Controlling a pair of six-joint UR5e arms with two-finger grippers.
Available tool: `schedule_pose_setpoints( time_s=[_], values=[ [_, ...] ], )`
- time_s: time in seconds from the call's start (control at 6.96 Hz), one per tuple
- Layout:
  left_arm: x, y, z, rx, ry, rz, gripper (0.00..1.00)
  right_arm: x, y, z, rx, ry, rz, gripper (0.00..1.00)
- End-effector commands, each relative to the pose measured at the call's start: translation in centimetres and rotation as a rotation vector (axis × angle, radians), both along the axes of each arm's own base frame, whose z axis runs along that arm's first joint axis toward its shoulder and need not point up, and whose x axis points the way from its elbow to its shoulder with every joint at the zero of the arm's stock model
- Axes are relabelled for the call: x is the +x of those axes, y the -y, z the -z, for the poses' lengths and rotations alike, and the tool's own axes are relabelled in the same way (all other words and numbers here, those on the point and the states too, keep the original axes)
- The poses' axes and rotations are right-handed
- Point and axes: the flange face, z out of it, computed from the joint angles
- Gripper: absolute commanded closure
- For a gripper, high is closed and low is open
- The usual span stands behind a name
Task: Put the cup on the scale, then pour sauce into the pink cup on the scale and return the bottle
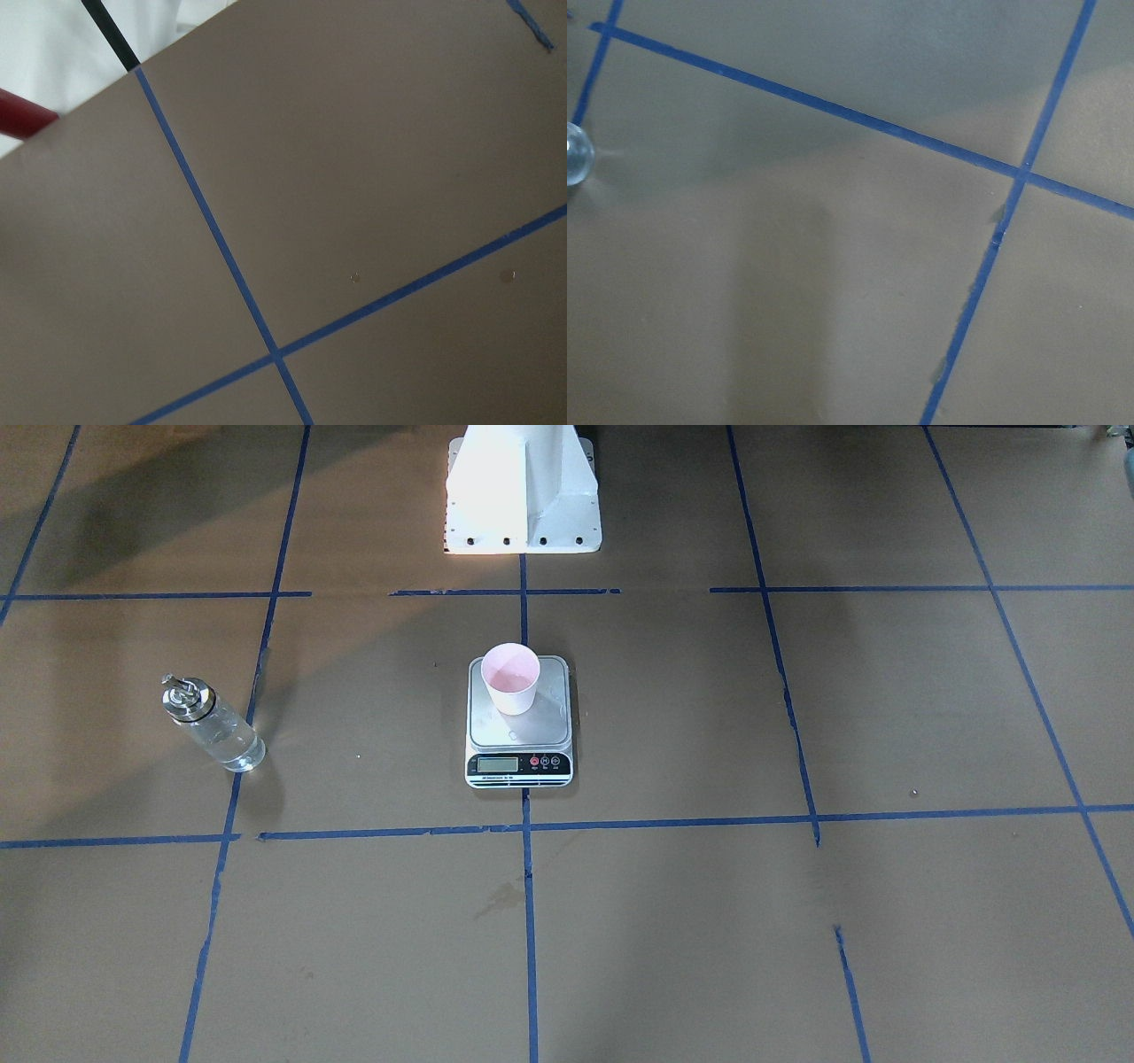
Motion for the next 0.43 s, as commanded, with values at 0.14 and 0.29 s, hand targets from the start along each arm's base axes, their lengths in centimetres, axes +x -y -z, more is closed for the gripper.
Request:
schedule_pose_setpoints(
  time_s=[0.14, 0.29],
  values=[
    [-1.9, -3.3, -7.9, -0.153, -0.024, 0.034, 0.00, 1.1, 1.4, -6.5, -0.037, -0.030, -0.004, 0.00],
    [-2.0, -3.2, -8.6, -0.143, -0.015, 0.033, 0.00, 1.3, 1.4, -7.4, -0.015, -0.028, -0.035, 0.00]
  ],
)
